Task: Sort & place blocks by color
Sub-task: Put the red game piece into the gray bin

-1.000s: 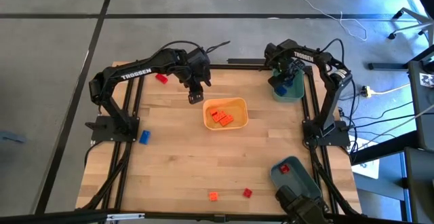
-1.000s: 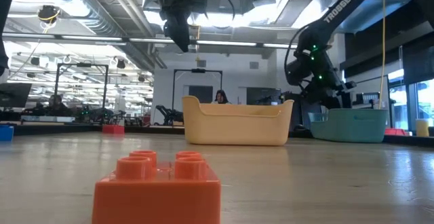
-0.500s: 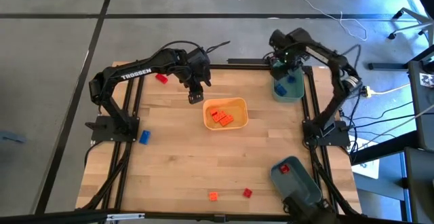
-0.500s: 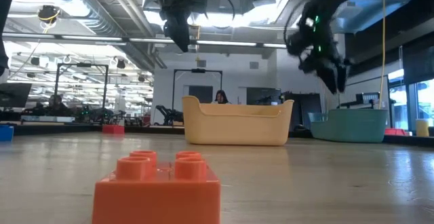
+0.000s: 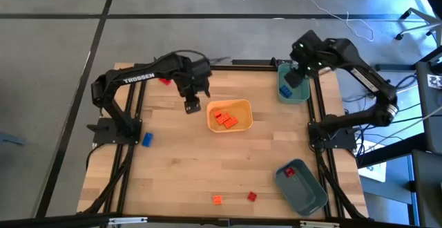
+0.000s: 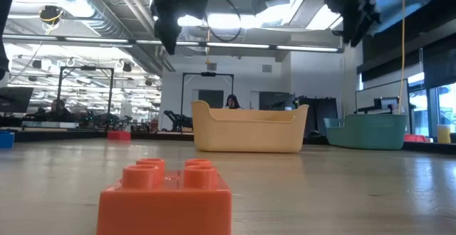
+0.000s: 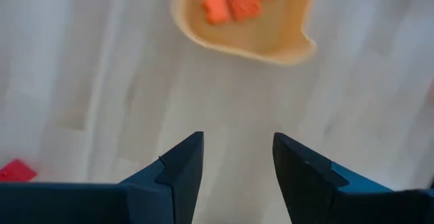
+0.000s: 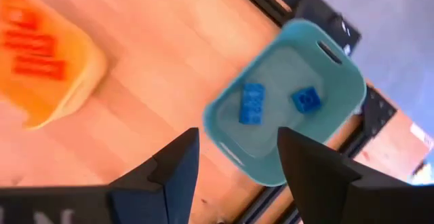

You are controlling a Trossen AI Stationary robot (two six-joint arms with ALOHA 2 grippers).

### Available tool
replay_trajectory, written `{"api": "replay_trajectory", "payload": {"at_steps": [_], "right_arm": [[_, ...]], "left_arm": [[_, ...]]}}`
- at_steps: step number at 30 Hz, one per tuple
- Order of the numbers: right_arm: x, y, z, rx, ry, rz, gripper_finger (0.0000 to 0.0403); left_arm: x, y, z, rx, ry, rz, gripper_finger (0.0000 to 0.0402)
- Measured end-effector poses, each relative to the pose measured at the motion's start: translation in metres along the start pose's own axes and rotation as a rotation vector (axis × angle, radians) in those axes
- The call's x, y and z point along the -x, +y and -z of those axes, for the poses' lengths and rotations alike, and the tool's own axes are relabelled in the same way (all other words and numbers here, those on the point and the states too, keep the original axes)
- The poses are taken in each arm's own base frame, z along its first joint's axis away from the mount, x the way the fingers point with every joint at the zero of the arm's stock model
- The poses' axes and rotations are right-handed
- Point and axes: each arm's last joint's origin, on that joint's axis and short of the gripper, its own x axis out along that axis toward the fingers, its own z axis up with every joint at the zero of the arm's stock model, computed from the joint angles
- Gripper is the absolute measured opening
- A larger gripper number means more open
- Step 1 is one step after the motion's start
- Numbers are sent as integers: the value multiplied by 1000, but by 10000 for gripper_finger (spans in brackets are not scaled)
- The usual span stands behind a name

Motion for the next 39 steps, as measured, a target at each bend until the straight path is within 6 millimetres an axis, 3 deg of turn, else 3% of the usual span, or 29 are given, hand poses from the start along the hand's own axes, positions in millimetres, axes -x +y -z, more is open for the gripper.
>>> {"api": "replay_trajectory", "payload": {"at_steps": [4, 8, 12, 16, 21, 28, 32, 35, 39], "right_arm": [[18, 11, 13, 62, -75, -94, 200], [30, 18, 22, 109, -123, -159, 200], [36, 23, 28, 140, -143, -177, 200], [38, 27, 30, 166, -149, -189, 200], [39, 32, 32, 275, -156, -198, 200], [40, 40, 33, 446, -180, -209, 200], [42, 44, 30, 484, -228, -219, 200], [42, 46, 29, 486, -251, -224, 200], [43, 46, 28, 481, -258, -226, 200]], "left_arm": [[-2, -15, 6, -11, 57, -6, 169], [-1, -7, 8, 171, 54, -220, 169], [4, 21, 12, 475, 28, -406, 169], [11, 58, 19, 811, 23, -452, 169], [6, 101, 34, 1097, 42, -492, 169], [-38, 155, 68, 1403, 83, -412, 169], [-65, 179, 75, 1513, -75, -343, 169], [-74, 195, 79, 1562, -195, -329, 169], [-80, 205, 93, 1626, -196, -375, 169]]}}
